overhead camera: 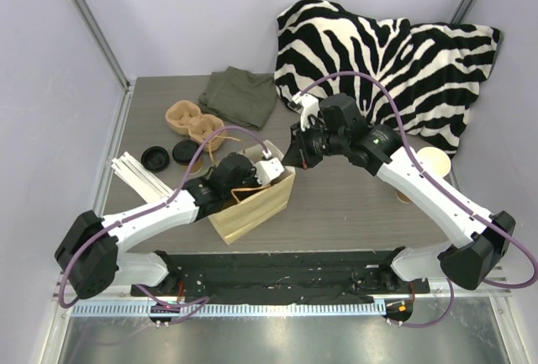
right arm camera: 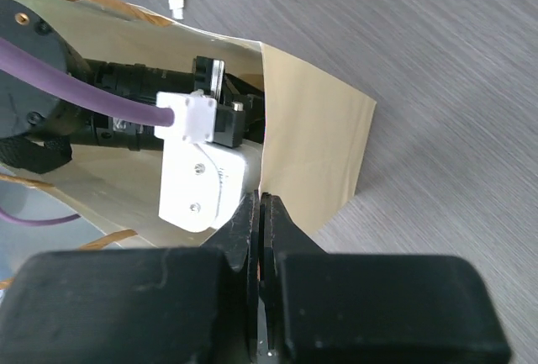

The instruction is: Pack the takeout coffee

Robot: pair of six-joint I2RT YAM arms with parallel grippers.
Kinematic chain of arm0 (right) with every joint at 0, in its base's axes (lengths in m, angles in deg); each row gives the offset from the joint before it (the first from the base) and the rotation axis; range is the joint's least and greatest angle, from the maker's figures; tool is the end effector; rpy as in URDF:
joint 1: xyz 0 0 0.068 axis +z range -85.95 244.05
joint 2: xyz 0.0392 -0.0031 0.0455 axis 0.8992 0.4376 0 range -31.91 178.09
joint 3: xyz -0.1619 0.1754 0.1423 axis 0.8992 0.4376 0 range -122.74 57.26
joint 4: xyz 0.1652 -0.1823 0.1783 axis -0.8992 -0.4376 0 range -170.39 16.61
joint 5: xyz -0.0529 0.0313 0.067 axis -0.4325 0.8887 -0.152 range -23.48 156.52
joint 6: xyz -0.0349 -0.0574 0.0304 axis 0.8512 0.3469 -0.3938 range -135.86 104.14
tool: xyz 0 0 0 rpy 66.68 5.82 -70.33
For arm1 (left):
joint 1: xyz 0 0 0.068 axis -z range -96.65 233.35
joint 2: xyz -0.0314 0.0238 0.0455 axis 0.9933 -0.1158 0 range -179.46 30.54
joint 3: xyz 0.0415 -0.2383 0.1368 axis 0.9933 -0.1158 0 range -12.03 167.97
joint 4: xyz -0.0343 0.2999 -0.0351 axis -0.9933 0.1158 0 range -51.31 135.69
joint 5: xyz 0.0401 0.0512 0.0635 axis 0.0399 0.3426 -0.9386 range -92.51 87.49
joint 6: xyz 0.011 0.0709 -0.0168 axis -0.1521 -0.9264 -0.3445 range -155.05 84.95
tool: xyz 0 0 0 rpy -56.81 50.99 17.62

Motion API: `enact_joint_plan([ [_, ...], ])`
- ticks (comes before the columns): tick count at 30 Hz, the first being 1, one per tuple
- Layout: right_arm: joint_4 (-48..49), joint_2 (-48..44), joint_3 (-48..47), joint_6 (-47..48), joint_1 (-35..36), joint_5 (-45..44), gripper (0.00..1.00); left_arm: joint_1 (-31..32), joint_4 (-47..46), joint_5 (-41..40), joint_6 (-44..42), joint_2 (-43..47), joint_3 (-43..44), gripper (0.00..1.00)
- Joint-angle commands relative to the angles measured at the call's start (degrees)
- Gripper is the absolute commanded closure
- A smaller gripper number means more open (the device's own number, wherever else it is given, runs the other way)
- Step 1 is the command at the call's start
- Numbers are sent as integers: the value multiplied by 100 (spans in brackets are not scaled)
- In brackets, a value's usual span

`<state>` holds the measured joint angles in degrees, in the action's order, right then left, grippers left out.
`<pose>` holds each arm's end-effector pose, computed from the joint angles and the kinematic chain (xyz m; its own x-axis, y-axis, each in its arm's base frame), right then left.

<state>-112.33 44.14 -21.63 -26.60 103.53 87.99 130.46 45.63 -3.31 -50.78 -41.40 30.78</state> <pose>0.2540 0.2384 0.3717 -0.5997 -0.2691 -0.7536 -0.7208 0.5908 0.3626 0.2242 -0.2401 0.2010 -0.1893 0.6019 -0.7758 0.8064 0.5461 0.2269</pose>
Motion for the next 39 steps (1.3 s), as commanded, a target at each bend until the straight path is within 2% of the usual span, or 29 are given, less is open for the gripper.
enact_joint_plan([
  [1,387,-213,-162,-165,42,243,99,-18,606,53,-220,-451,403,100],
  [11,571,-398,14,-297,42,208,99,-27,1853,-183,-282,-1532,1431,100],
  [17,607,-459,67,-314,42,138,99,-27,2434,-254,-361,-1929,1722,100],
  [19,598,-486,67,-323,42,59,99,-44,2488,-228,-343,-1859,1714,100],
  [27,642,-548,164,-332,42,-231,99,-97,1987,317,-168,-516,1713,100],
  [33,721,-565,199,-411,33,-407,99,-88,1715,475,-62,-215,1635,100],
  [39,721,-600,278,-420,42,-320,99,-88,1794,370,-80,-303,1573,100],
])
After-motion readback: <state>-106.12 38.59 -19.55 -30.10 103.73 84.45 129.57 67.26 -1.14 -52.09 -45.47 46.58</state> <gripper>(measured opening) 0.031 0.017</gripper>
